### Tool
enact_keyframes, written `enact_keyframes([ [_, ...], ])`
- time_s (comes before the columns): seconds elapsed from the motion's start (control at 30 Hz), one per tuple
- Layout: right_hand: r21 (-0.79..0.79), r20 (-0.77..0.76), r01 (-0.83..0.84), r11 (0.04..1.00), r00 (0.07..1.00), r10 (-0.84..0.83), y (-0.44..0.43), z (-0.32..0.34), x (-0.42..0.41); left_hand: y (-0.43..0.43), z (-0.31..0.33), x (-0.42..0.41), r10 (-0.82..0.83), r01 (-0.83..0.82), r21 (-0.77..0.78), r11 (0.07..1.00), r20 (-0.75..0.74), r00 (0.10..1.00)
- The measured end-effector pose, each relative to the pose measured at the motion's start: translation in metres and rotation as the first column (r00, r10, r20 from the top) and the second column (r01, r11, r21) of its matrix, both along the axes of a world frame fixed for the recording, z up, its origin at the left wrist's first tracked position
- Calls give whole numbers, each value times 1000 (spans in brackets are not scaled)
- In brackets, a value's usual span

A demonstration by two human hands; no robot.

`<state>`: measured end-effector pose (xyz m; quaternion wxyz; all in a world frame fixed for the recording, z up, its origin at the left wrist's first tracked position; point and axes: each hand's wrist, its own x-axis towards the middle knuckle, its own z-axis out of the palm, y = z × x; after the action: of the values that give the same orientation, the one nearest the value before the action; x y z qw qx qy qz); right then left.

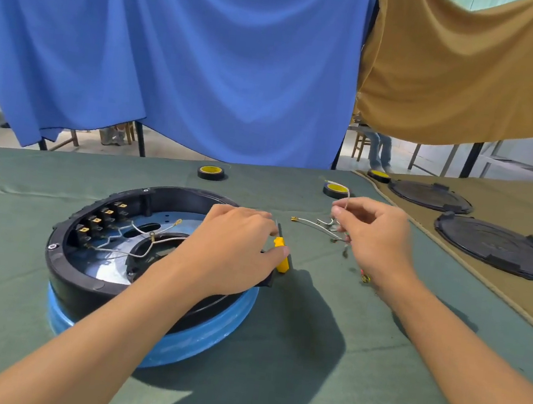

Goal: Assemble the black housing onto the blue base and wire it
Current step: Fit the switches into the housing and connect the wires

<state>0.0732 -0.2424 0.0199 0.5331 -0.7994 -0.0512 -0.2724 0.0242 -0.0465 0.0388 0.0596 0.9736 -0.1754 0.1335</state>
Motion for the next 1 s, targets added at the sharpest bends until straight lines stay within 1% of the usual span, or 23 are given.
enact_keyframes([
  [0.03, 175, -76, -95, 980, 991, 110, 7, 3, -4, 0, 1, -1, 5, -4, -22, 1000, 41, 999],
  [0.07, 322, -121, -175, 931, 967, 223, 13, 5, -9, 0, 2, -3, 7, -4, -51, 999, 71, 997],
  [0.1, 428, -142, -232, 874, 937, 318, 19, 7, -14, -1, 3, -4, 4, 3, -84, 996, 94, 996],
  [0.2, 612, -142, -325, 721, 852, 504, 34, 10, -26, -1, 5, -7, -21, 42, -143, 989, 142, 990],
  [0.33, 777, -78, -339, 531, 784, 615, 42, 17, -34, 2, 7, -6, -24, 51, -189, 981, 142, 990],
  [0.4, 831, -51, -326, 452, 763, 644, 43, 19, -36, 2, 8, -7, -33, 69, -323, 944, 116, 993],
  [0.47, 860, -26, -319, 398, 753, 658, 42, 21, -38, 2, 10, -9, -39, 83, -464, 882, 103, 994],
  [0.63, 900, 16, -297, 320, 755, 655, 45, 24, -41, 5, 12, -9, -22, 70, -649, 758, 81, 996],
  [0.73, 908, 17, -285, 308, 758, 652, 47, 25, -43, 5, 14, -11, -68, 114, -724, 680, 92, 993],
  [0.8, 906, 20, -285, 311, 765, 644, 48, 26, -44, 6, 14, -12, -106, 137, -739, 660, 88, 990],
  [0.87, 891, 25, -305, 336, 772, 635, 49, 26, -45, 6, 15, -12, -116, 134, -758, 639, 77, 990],
  [0.9, 869, 22, -324, 373, 780, 625, 49, 25, -45, 7, 15, -12, -111, 123, -772, 623, 68, 991],
  [0.93, 832, 10, -341, 438, 798, 602, 50, 24, -45, 7, 15, -11, -104, 107, -790, 603, 55, 993],
  [1.0, 702, -30, -320, 637, 880, 475, 51, 19, -43, 9, 15, -10, -91, 64, -838, 542, 17, 996],
])
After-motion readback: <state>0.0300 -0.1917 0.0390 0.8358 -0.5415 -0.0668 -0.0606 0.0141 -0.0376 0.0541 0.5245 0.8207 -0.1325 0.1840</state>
